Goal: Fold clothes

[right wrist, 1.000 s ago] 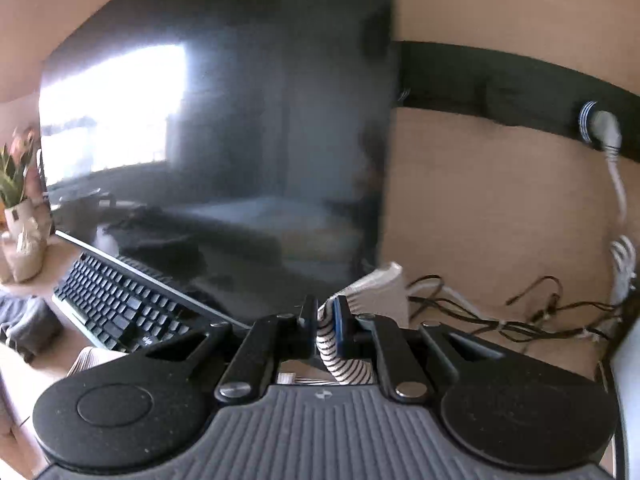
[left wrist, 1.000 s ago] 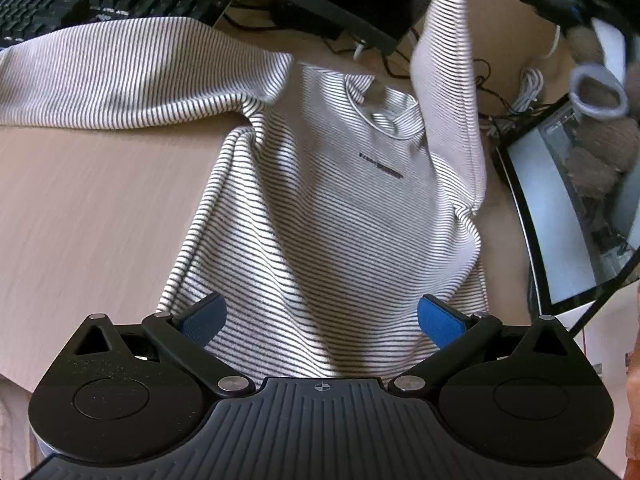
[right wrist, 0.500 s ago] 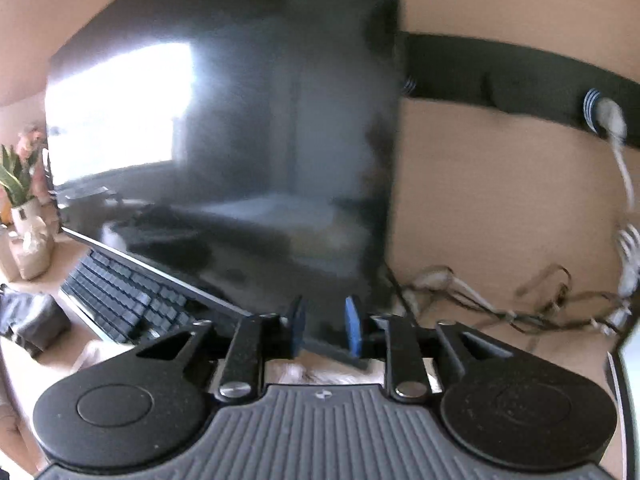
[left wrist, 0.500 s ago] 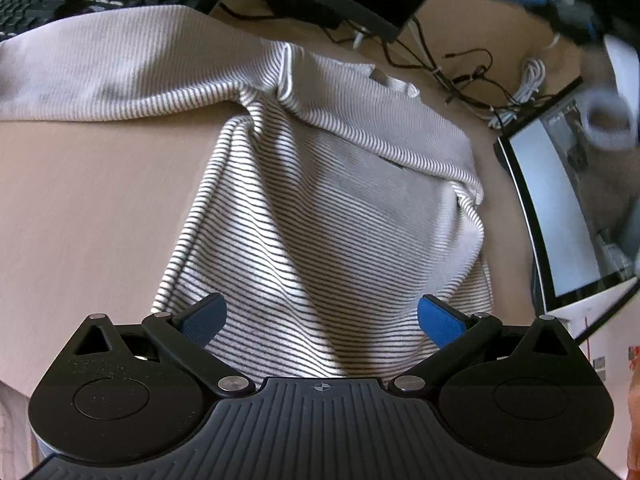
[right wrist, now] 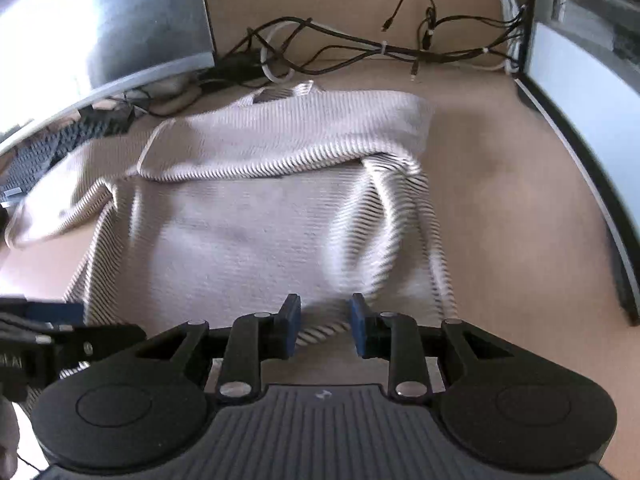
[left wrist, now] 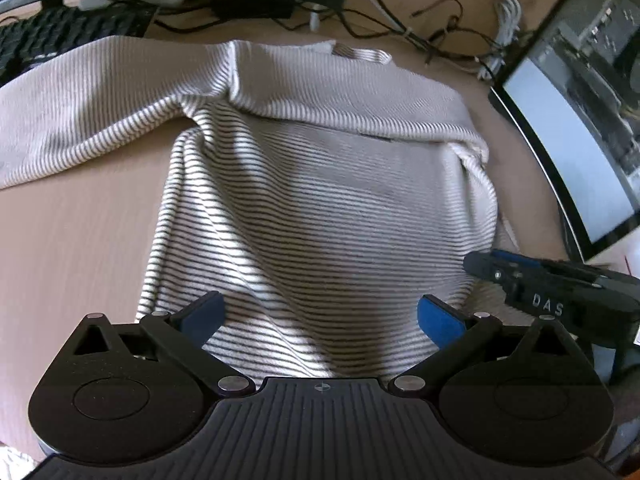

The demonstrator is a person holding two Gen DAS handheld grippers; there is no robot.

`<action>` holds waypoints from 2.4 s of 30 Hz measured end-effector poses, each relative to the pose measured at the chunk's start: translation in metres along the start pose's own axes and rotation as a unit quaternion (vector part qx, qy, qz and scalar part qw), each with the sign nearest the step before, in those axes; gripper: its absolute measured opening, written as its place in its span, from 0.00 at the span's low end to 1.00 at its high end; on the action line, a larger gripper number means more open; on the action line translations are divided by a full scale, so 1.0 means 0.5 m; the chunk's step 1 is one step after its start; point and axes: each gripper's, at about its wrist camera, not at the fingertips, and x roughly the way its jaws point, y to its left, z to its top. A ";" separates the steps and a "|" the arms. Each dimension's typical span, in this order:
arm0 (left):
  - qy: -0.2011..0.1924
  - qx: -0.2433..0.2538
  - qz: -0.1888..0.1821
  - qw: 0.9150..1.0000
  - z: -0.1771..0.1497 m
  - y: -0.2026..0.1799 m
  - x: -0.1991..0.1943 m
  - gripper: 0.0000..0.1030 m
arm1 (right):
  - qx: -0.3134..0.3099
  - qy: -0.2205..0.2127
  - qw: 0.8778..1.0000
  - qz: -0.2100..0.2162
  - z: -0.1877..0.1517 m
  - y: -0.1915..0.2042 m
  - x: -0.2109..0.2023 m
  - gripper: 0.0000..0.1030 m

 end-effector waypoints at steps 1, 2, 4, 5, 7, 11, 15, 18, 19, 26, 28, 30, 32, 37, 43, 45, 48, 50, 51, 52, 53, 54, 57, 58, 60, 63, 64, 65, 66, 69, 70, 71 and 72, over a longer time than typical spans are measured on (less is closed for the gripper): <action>0.005 0.004 -0.007 1.000 -0.006 -0.001 -0.003 1.00 | 0.004 -0.002 1.000 0.004 -0.009 -0.014 -0.010 0.31; 0.010 0.007 -0.013 1.000 -0.011 -0.002 -0.006 1.00 | 0.009 -0.004 1.000 0.006 -0.018 -0.027 -0.019 0.31; 0.020 0.014 -0.028 0.999 -0.024 -0.002 -0.014 1.00 | 0.011 -0.009 1.000 -0.004 -0.038 -0.049 -0.039 0.31; 0.026 0.017 -0.035 0.999 -0.031 -0.002 -0.018 1.00 | 0.012 -0.011 1.000 -0.009 -0.048 -0.060 -0.048 0.31; 0.020 -0.002 -0.036 0.999 -0.032 0.018 -0.040 1.00 | 0.012 -0.016 1.000 -0.013 -0.064 -0.070 -0.062 0.31; -0.080 -0.029 0.018 0.996 -0.007 0.099 -0.127 1.00 | 0.026 -0.023 0.999 -0.011 -0.074 -0.078 -0.072 0.33; -0.177 -0.105 0.187 0.960 0.031 0.272 -0.198 1.00 | 0.019 -0.027 0.999 -0.006 -0.074 -0.062 -0.068 0.52; -0.175 -0.167 0.255 0.936 0.043 0.390 -0.196 0.88 | 0.009 -0.028 1.000 -0.006 -0.074 -0.045 -0.063 0.64; -0.171 -0.180 0.259 0.933 0.045 0.410 -0.191 0.78 | 0.005 -0.028 1.000 -0.007 -0.074 -0.039 -0.061 0.68; -0.141 -0.203 0.284 0.926 0.051 0.473 -0.140 0.72 | -0.002 -0.015 1.000 -0.010 -0.060 -0.024 -0.055 0.76; -0.134 -0.197 0.283 0.929 0.047 0.475 -0.129 0.72 | 0.003 -0.015 1.000 -0.011 -0.059 -0.024 -0.056 0.76; -0.139 -0.189 0.288 0.929 0.046 0.473 -0.124 0.74 | 0.014 -0.016 1.000 -0.008 -0.056 -0.026 -0.059 0.76; -0.139 -0.185 0.290 0.929 0.051 0.472 -0.117 0.76 | 0.027 -0.019 0.999 -0.003 -0.052 -0.028 -0.068 0.76; -0.148 -0.157 0.282 0.935 0.053 0.453 -0.108 0.55 | 0.040 -0.043 0.998 0.003 -0.049 -0.015 -0.123 0.76; -0.155 -0.146 0.290 0.933 0.063 0.436 -0.122 0.13 | 0.047 -0.108 0.992 0.042 -0.015 -0.014 -0.213 0.80; -0.165 -0.153 0.293 0.929 0.065 0.431 -0.144 0.12 | 0.040 -0.129 0.988 0.069 0.006 -0.018 -0.232 0.87; -0.188 -0.150 0.306 0.921 0.077 0.403 -0.181 0.11 | 0.034 -0.156 0.981 0.112 0.036 -0.031 -0.246 0.97; -0.204 -0.133 0.318 0.916 0.089 0.372 -0.199 0.11 | 0.039 -0.165 0.976 0.138 0.046 -0.040 -0.249 1.00; -0.211 -0.125 0.325 0.913 0.096 0.356 -0.207 0.11 | 0.040 -0.168 0.973 0.150 0.047 -0.044 -0.248 1.00; -0.218 -0.120 0.332 0.910 0.103 0.337 -0.216 0.11 | 0.041 -0.171 0.971 0.162 0.048 -0.049 -0.248 1.00; -0.223 -0.116 0.334 0.909 0.110 0.321 -0.224 0.11 | 0.043 -0.170 0.969 0.175 0.049 -0.053 -0.244 1.00; -0.227 -0.113 0.336 0.907 0.117 0.306 -0.232 0.11 | 0.044 -0.165 0.967 0.191 0.049 -0.058 -0.236 1.00; -0.241 -0.094 0.345 0.902 0.138 0.252 -0.255 0.11 | 0.037 -0.139 0.963 0.226 0.052 -0.065 -0.204 1.00; -0.246 -0.087 0.349 0.900 0.145 0.234 -0.262 0.11 | 0.034 -0.132 0.963 0.233 0.053 -0.067 -0.196 1.00; -0.253 -0.077 0.353 0.897 0.158 0.201 -0.276 0.11 | 0.032 -0.121 0.960 0.250 0.054 -0.075 -0.180 1.00; -0.260 -0.064 0.358 0.894 0.175 0.155 -0.290 0.11 | 0.034 -0.112 0.954 0.274 0.054 -0.087 -0.167 1.00; -0.263 -0.060 0.360 0.893 0.182 0.139 -0.295 0.11 | 0.034 -0.110 0.953 0.281 0.054 -0.089 -0.164 1.00; -0.265 -0.055 0.363 0.892 0.187 0.124 -0.298 0.11 | 0.034 -0.109 0.951 0.288 0.054 -0.090 -0.160 1.00; -0.267 -0.047 0.366 0.890 0.193 0.106 -0.301 0.11 | 0.034 -0.107 0.949 0.295 0.054 -0.092 -0.157 1.00; -0.272 -0.026 0.373 0.886 0.209 0.056 -0.309 0.11 | 0.040 -0.104 0.941 0.319 0.045 -0.096 -0.152 1.00; -0.273 -0.017 0.376 0.885 0.214 0.041 -0.310 0.11 | 0.041 -0.103 0.938 0.327 0.041 -0.097 -0.151 1.00; -0.275 -0.009 0.378 0.884 0.220 0.025 -0.311 0.11 | 0.043 -0.102 0.936 0.335 0.038 -0.098 -0.151 1.00; -0.276 0.000 0.379 0.883 0.225 0.008 -0.311 0.11 | 0.044 -0.100 0.933 0.342 0.033 -0.099 -0.150 1.00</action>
